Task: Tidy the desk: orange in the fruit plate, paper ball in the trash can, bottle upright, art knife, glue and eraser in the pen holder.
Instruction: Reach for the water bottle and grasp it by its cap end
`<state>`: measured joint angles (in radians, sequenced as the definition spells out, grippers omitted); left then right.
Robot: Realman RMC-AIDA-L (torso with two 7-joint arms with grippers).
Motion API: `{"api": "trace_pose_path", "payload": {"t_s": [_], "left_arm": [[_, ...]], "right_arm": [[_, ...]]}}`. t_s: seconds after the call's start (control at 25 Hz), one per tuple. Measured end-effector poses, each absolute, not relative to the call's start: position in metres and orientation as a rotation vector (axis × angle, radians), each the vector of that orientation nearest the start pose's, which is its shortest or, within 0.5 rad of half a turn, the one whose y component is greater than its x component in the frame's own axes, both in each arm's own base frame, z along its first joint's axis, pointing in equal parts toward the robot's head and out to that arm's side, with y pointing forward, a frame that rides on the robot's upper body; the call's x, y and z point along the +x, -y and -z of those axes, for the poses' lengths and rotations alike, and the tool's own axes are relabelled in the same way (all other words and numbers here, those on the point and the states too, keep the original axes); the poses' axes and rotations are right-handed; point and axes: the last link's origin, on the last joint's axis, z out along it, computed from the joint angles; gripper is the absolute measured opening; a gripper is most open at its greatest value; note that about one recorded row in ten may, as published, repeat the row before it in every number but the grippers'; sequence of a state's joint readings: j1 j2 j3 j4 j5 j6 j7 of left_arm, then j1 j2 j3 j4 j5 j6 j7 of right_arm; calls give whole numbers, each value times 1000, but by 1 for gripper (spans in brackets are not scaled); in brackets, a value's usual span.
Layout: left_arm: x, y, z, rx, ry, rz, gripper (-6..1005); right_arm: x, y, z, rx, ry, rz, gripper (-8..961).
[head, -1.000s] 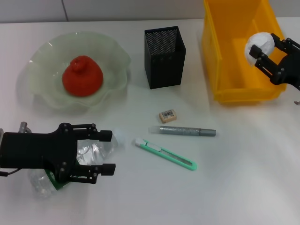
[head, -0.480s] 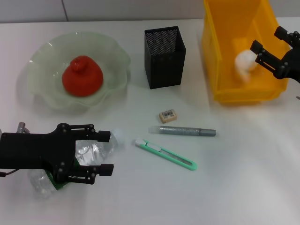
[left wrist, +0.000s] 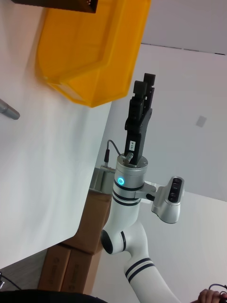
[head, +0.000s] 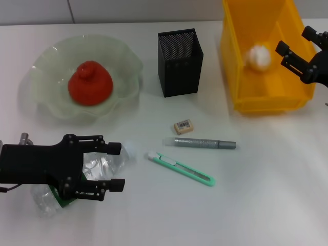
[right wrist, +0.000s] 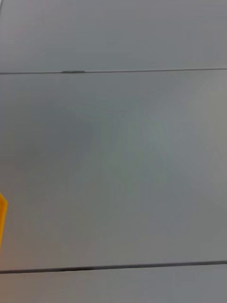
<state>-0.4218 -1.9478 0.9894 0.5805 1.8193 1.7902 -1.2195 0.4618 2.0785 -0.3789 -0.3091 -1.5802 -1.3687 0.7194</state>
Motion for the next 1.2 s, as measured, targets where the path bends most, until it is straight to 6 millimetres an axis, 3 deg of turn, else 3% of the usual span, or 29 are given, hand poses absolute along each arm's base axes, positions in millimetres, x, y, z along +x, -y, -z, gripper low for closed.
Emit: {"api": "trace_pose_path", "payload": {"t_s": [0.4,0.64,0.92,1.2], "left_arm": [[-281,-270,-13,-3017,431,773,784],[-280,-270,-13,-3017,432,776,784],[-280,-270,-12,-3016,436,779,784],[-279,-271,-13,-3015,451,783,784]], "right_arm": [[314,-331,-21,-1976,-443,-881,767],[310,-316,-41,-1978,-483,-1069,766],[298,-279,-65,-2276,-462,-1271,765],[301,-258,-58,-2613,-416,-1095,765]]}}
